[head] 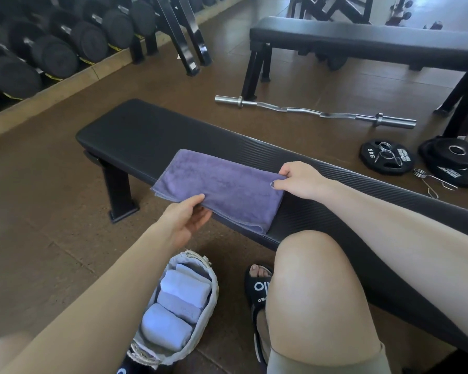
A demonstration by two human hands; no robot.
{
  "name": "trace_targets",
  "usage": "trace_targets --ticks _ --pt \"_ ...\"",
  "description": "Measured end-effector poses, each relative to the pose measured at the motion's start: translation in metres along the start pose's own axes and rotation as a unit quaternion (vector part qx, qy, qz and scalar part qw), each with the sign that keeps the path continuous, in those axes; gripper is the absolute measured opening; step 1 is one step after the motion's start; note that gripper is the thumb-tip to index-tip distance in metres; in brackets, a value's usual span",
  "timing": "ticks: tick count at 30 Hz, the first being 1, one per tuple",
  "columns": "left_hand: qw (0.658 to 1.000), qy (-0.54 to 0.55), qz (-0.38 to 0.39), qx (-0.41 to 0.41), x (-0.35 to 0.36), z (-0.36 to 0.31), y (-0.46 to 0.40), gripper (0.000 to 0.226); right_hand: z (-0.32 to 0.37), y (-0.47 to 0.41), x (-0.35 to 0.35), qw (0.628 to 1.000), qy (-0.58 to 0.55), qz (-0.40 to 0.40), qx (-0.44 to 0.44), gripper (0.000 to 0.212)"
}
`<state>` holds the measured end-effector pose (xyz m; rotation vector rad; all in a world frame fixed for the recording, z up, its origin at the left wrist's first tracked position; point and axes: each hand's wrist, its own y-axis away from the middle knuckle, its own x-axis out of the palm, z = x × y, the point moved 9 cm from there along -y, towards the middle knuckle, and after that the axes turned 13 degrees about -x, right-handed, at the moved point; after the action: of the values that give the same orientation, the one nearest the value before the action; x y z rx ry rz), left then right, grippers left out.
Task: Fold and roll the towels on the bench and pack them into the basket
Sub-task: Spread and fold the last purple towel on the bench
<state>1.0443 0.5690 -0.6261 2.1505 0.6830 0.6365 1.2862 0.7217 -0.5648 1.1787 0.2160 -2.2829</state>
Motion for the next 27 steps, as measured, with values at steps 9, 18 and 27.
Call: trace_targets --ticks 9,18,27 --pt "0.999 -0.040 0.017 -0.008 0.029 0.044 0.029 0.037 0.004 0.007 0.009 0.989 -0.144 -0.003 0.043 0.013" --pt "0.994 0.051 0.083 -0.057 0.052 0.077 0.040 0.030 0.012 0.016 0.011 0.969 -0.237 0.013 0.063 0.017" --pt "0.982 0.134 0.095 -0.091 0.042 0.064 0.055 0.037 0.043 0.022 0.028 0.915 -0.382 0.120 0.036 0.038"
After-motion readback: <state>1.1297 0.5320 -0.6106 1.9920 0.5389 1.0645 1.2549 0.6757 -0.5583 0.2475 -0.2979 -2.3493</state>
